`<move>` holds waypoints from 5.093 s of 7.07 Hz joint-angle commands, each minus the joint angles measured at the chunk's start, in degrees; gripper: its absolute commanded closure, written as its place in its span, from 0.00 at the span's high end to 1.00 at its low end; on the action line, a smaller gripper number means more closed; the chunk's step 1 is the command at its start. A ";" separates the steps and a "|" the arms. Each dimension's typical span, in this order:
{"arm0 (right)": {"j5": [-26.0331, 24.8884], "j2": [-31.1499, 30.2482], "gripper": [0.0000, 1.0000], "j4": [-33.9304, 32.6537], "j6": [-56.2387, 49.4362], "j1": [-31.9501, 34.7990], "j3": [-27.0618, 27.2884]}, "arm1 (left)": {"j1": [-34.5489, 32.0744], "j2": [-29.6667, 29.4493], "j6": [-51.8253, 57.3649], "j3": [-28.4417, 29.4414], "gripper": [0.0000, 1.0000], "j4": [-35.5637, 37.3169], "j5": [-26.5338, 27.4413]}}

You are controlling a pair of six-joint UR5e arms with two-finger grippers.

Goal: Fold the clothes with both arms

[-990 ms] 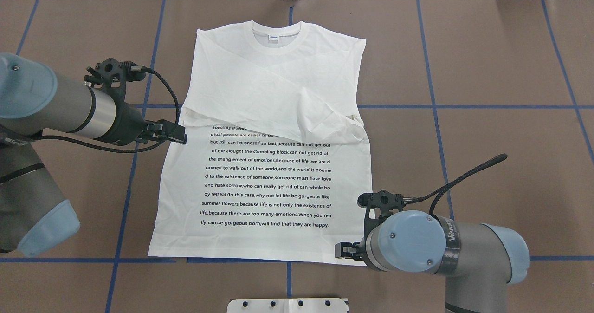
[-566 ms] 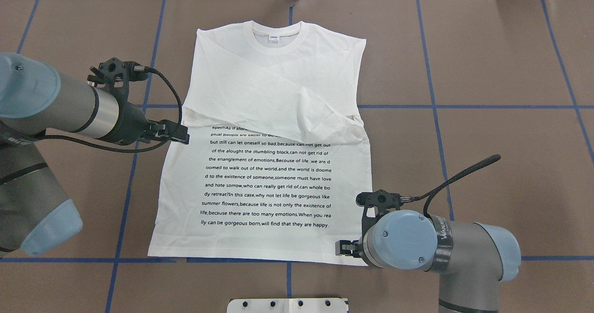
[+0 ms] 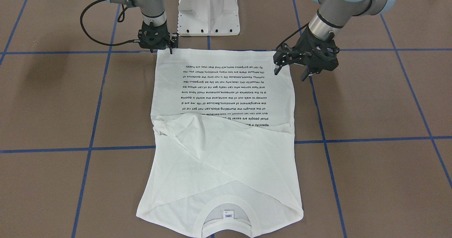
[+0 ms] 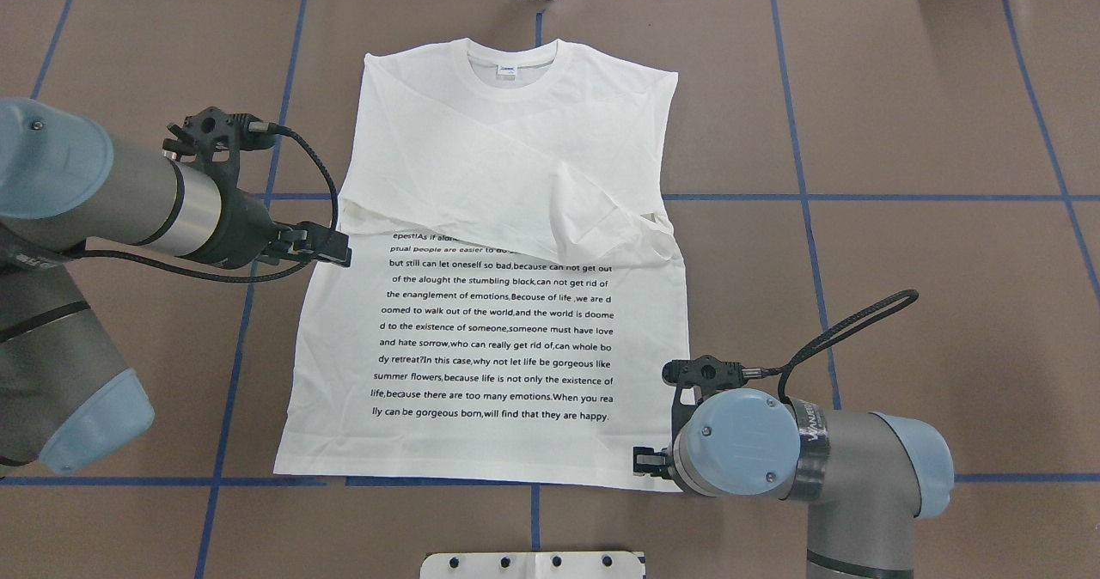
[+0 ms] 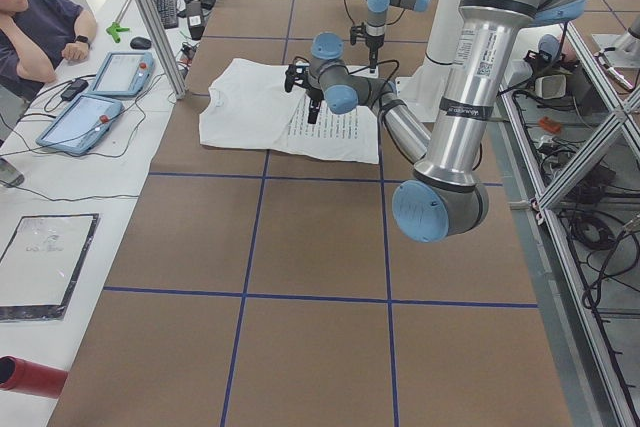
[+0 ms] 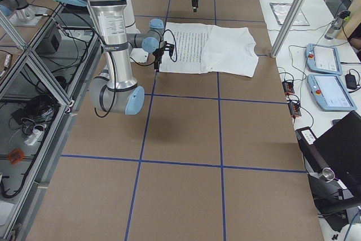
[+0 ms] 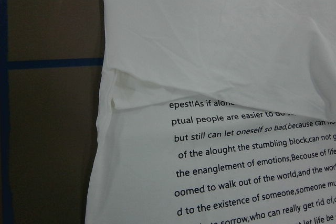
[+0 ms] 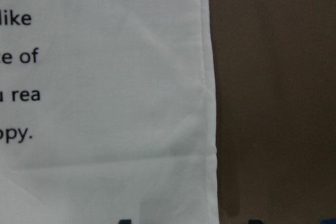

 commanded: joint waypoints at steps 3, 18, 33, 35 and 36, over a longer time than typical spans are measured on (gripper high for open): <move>1.52 -0.23 0.51 0.00 -0.04 -0.02 -0.10 | 0.00 0.09 0.00 0.09 1.00 -0.06 0.03; 3.02 0.74 0.00 2.01 -0.12 3.40 4.91 | 9.62 9.30 -10.94 -0.88 1.00 -0.76 3.00; 2.58 0.74 0.00 3.08 -0.74 5.86 4.91 | 23.82 12.65 -24.61 -0.09 0.68 -1.90 11.71; 2.67 0.74 0.00 3.08 -0.74 5.95 5.00 | 23.82 12.83 -24.61 -0.18 0.61 -1.90 11.98; 2.76 0.74 0.00 2.99 -0.74 6.13 5.00 | 23.82 12.83 -24.61 -0.18 0.61 -1.90 11.98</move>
